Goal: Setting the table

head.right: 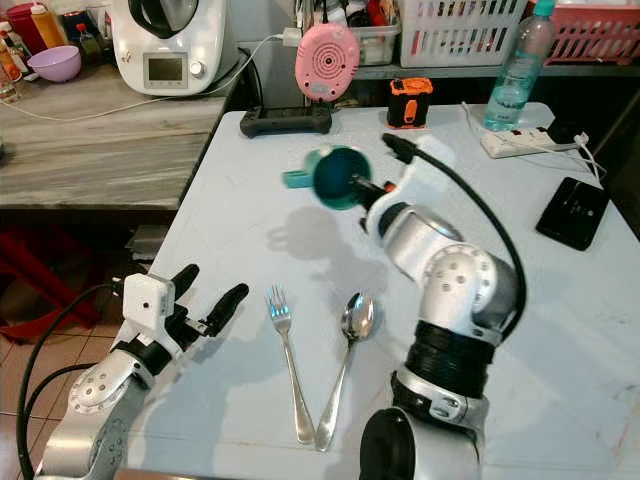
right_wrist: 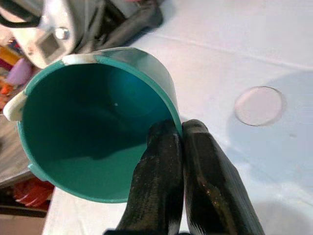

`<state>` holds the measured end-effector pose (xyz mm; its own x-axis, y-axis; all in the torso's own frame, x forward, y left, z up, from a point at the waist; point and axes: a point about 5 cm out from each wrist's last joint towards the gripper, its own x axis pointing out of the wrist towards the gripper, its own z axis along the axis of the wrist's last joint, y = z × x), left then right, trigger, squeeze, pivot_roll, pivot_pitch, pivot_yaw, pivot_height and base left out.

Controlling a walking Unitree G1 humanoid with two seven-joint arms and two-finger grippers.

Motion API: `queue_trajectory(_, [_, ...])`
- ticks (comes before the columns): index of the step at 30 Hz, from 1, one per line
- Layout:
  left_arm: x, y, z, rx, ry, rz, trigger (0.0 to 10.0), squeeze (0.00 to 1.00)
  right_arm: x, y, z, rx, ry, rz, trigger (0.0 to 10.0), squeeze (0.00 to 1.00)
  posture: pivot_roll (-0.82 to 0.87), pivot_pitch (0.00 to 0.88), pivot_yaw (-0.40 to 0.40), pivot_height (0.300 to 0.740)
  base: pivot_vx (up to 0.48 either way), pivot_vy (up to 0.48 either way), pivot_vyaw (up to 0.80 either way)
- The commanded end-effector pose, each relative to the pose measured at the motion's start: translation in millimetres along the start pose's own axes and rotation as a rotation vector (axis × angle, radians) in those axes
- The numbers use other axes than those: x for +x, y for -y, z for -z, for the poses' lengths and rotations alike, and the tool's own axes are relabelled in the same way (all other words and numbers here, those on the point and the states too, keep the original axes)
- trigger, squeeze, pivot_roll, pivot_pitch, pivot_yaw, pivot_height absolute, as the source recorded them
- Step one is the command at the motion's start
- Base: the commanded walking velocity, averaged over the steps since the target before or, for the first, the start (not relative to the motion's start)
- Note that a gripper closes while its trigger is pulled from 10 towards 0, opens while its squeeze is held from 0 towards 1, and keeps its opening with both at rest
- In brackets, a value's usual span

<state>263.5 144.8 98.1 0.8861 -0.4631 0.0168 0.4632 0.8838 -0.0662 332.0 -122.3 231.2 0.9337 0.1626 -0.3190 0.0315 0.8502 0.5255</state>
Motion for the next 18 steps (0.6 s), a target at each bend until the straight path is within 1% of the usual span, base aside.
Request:
queue_trajectory(1, [1.7, -0.5, -0.7, 0.009, -0.001, 0.010, 10.0, 0.00, -2.9, -49.3, 28.1, 0.085, -0.080, -0.132, 0.0, 0.00, -0.15, 0.055, 0.092, 0.740, 0.000, 0.000, 0.00])
queue_trajectory(3, [3.3, -0.5, 0.1, 0.008, -0.005, -0.002, 10.0, 0.00, -2.5, -42.4, 28.4, 0.084, -0.087, -0.079, 0.0, 0.00, -0.15, 0.054, 0.090, 0.740, 0.000, 0.000, 0.00])
queue_trajectory(4, [3.3, -0.5, 0.1, 0.008, -0.005, -0.002, 10.0, 0.00, -2.5, -42.4, 28.4, 0.084, -0.087, -0.079, 0.0, 0.00, -0.15, 0.054, 0.090, 0.740, 0.000, 0.000, 0.00])
queue_trajectory(6, [4.2, -5.9, -0.7, 0.035, 0.002, -0.058, 10.0, 0.00, -0.8, -37.7, 29.3, 0.034, -0.080, -0.071, 0.0, 0.00, -0.15, 0.054, 0.090, 0.740, 0.000, 0.000, 0.00])
queue_trajectory(7, [4.2, -5.9, -0.7, 0.035, 0.002, -0.058, 10.0, 0.00, -0.8, -37.7, 29.3, 0.034, -0.080, -0.071, 0.0, 0.00, -0.15, 0.054, 0.090, 0.740, 0.000, 0.000, 0.00])
queue_trajectory(8, [6.4, -11.8, -5.6, 0.051, 0.027, -0.097, 10.0, 0.00, 1.0, -32.6, 33.3, 0.022, -0.091, -0.054, 0.0, 0.00, -0.15, 0.050, 0.084, 0.740, 0.000, 0.000, 0.00])
queue_trajectory(10, [10.1, -19.1, -11.6, 0.062, 0.049, -0.134, 10.0, 0.00, 2.8, -27.4, 38.6, -0.020, -0.100, -0.041, 0.0, 0.00, -0.15, 0.050, 0.084, 0.740, 0.000, 0.000, 0.00])
queue_trajectory(11, [10.1, -19.1, -11.6, 0.062, 0.049, -0.134, 10.0, 0.00, 2.8, -27.4, 38.6, -0.020, -0.100, -0.041, 0.0, 0.00, -0.15, 0.050, 0.084, 0.740, 0.000, 0.000, 0.00])
queue_trajectory(13, [13.5, -23.9, -16.3, 0.068, 0.063, -0.145, 10.0, 0.00, 3.8, -23.9, 43.3, -0.020, -0.116, -0.047, 0.0, 0.00, -0.15, 0.050, 0.083, 0.740, 0.000, 0.000, 0.00])
queue_trajectory(16, [17.6, -30.4, -21.4, 0.080, 0.072, -0.158, 10.0, 0.00, 4.4, -24.1, 50.6, 0.048, -0.161, -0.068, 0.0, 0.00, -0.14, 0.051, 0.085, 0.740, 0.000, 0.000, 0.00])
queue_trajectory(17, [19.3, -32.8, -23.0, 0.084, 0.072, -0.158, 10.0, 0.00, 3.1, -27.7, 57.7, 0.110, -0.205, -0.087, 0.0, 0.00, -0.14, 0.051, 0.085, 0.740, 0.000, 0.000, 0.00])
queue_trajectory(18, [19.7, -33.3, -23.2, 0.085, 0.073, -0.158, 10.0, 0.00, 2.8, -28.5, 59.5, 0.125, -0.216, -0.091, 0.0, 0.00, -0.14, 0.051, 0.085, 0.740, 0.000, 0.000, 0.00])
